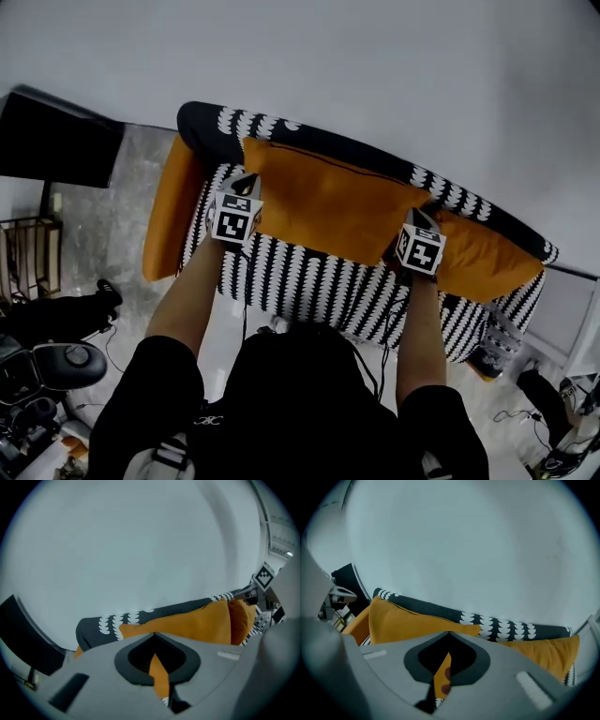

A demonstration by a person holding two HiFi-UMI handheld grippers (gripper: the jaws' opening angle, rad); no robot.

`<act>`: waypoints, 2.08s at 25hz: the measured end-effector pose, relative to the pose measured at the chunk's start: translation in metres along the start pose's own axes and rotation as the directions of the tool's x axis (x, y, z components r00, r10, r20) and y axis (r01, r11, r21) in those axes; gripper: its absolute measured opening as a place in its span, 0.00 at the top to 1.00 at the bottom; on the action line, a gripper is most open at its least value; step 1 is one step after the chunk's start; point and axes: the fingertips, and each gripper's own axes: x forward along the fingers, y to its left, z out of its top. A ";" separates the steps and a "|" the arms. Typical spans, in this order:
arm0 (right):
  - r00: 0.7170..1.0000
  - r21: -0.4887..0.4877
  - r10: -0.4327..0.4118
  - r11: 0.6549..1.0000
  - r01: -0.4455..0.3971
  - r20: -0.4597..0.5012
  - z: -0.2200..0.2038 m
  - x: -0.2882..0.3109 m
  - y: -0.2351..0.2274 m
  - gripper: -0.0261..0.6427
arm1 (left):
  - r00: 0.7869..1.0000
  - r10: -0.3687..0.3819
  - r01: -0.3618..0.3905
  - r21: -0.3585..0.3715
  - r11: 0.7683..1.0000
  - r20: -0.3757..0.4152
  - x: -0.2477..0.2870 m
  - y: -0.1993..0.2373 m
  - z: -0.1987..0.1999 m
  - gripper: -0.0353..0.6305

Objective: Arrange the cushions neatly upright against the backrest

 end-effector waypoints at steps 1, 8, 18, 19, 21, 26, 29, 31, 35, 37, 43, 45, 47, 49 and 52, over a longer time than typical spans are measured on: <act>1.000 0.019 0.001 1.000 -0.002 0.019 0.000 -0.006 0.003 0.95 | 1.000 -0.012 0.012 -0.021 1.000 0.009 -0.007 -0.005 0.001 0.94; 0.990 0.097 0.001 0.995 -0.015 0.141 0.012 -0.066 0.036 0.95 | 0.996 -0.037 0.043 -0.071 0.997 0.082 -0.060 -0.037 0.020 0.94; 0.923 0.201 -0.066 0.979 -0.012 0.379 0.055 -0.197 0.095 0.95 | 0.960 -0.153 0.168 -0.042 0.985 0.235 -0.170 -0.094 0.065 0.93; 0.916 0.204 -0.079 0.979 -0.003 0.393 0.057 -0.210 0.100 0.95 | 0.952 -0.166 0.179 -0.025 0.984 0.256 -0.182 -0.101 0.070 0.93; 0.899 0.197 -0.091 0.980 0.005 0.428 0.061 -0.237 0.113 0.95 | 0.937 -0.188 0.194 0.008 0.981 0.294 -0.206 -0.114 0.080 0.93; 0.833 0.201 -0.105 0.980 -0.008 0.543 0.087 -0.300 0.138 0.95 | 0.884 -0.250 0.228 0.103 0.968 0.395 -0.258 -0.137 0.125 0.93; 0.789 0.193 -0.121 0.981 0.002 0.603 0.103 -0.336 0.141 0.95 | 0.846 -0.276 0.244 0.129 0.961 0.455 -0.286 -0.152 0.148 0.93; 0.754 0.197 -0.135 0.980 0.007 0.642 0.115 -0.356 0.142 0.95 | 0.827 -0.291 0.258 0.135 0.957 0.481 -0.299 -0.157 0.160 0.93; 0.703 0.208 -0.165 0.978 0.025 0.692 0.132 -0.384 0.138 0.95 | 0.803 -0.295 0.242 0.168 0.956 0.518 -0.313 -0.161 0.178 0.93; 0.693 0.196 -0.167 0.980 0.038 0.702 0.134 -0.390 0.137 0.95 | 0.796 -0.295 0.239 0.174 0.955 0.529 -0.319 -0.163 0.183 0.93; 0.682 0.175 -0.146 0.984 0.028 0.716 0.140 -0.394 0.144 0.95 | 0.773 -0.307 0.235 0.199 0.951 0.555 -0.331 -0.167 0.193 0.93; 0.684 0.169 -0.138 0.985 0.021 0.716 0.140 -0.395 0.149 0.95 | 0.768 -0.310 0.230 0.211 0.950 0.560 -0.334 -0.167 0.193 0.93; 0.690 0.161 -0.128 0.987 0.017 0.712 0.139 -0.395 0.153 0.95 | 0.768 -0.313 0.229 0.217 0.949 0.559 -0.337 -0.168 0.192 0.93; 0.698 0.155 -0.122 0.988 0.016 0.706 0.137 -0.392 0.156 0.95 | 0.767 -0.317 0.231 0.220 0.948 0.557 -0.337 -0.170 0.191 0.93; 0.707 0.151 -0.119 0.988 0.018 0.697 0.135 -0.387 0.157 0.95 | 0.773 -0.314 0.226 0.224 0.948 0.551 -0.332 -0.170 0.188 0.93</act>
